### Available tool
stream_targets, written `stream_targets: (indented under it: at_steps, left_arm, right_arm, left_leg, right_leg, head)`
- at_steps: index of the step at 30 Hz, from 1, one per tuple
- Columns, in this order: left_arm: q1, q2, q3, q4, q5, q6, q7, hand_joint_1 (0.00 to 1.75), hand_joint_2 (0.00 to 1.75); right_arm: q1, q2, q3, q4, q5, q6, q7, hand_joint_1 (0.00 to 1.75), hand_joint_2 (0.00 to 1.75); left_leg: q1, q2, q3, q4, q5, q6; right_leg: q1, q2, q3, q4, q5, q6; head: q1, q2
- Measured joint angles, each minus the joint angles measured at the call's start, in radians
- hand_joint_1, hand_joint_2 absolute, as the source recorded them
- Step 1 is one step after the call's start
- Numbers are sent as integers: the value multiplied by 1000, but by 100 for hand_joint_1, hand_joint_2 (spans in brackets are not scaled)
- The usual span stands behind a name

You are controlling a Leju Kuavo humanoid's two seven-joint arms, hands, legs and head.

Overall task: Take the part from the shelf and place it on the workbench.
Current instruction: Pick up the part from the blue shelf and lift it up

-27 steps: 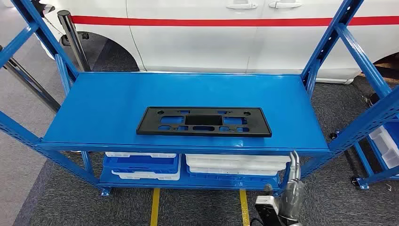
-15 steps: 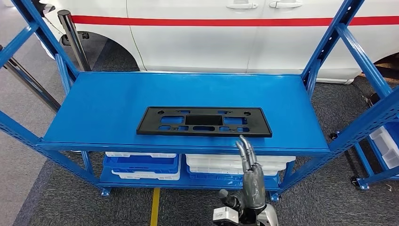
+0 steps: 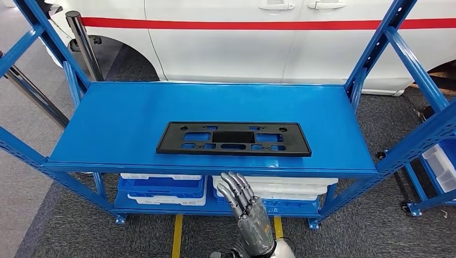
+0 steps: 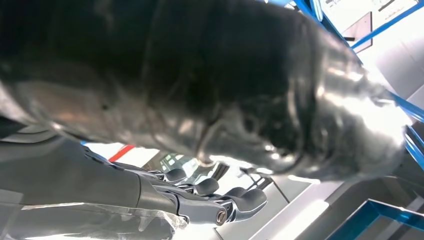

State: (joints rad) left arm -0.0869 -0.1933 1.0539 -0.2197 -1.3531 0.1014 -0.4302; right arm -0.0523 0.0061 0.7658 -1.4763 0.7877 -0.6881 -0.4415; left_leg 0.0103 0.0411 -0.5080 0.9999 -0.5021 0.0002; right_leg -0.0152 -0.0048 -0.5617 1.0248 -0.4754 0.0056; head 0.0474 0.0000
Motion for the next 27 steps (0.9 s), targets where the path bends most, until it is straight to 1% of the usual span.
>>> stream_targets:
  at_steps: [4, 8, 14, 27]
  left_arm:
    - [0, 2, 0, 0, -2, -24, -16, 0, 0]
    - [0, 5, 0, 0, -4, -48, -20, 0, 0]
    - [2, 12, 0, 0, 1, -79, -22, 0, 0]
    - [5, 17, 0, 0, 5, -81, -21, 0, 0]
  right_arm:
    - [1, -8, 5, 0, 0, -2, 4, 0, 0]
    - [3, -11, 6, 0, 0, -3, 5, 0, 175]
    - [14, -13, -2, 0, 3, -4, 6, 0, 175]
    - [84, -14, -83, -44, 55, -10, 5, 0, 175]
  left_leg:
    - [0, 0, 0, 1, 0, 0]
    - [0, 0, 0, 1, 0, 0]
    - [0, 0, 0, 1, 0, 0]
    - [0, 0, 0, 2, 0, 0]
  right_leg:
    - [0, 0, 0, 0, 0, 0]
    - [0, 0, 0, 0, 0, 0]
    - [0, 0, 0, 0, 0, 0]
    - [0, 0, 0, 0, 0, 0]
  head:
    - [0, 0]
    - [0, 0]
    - [0, 0]
    - [0, 0]
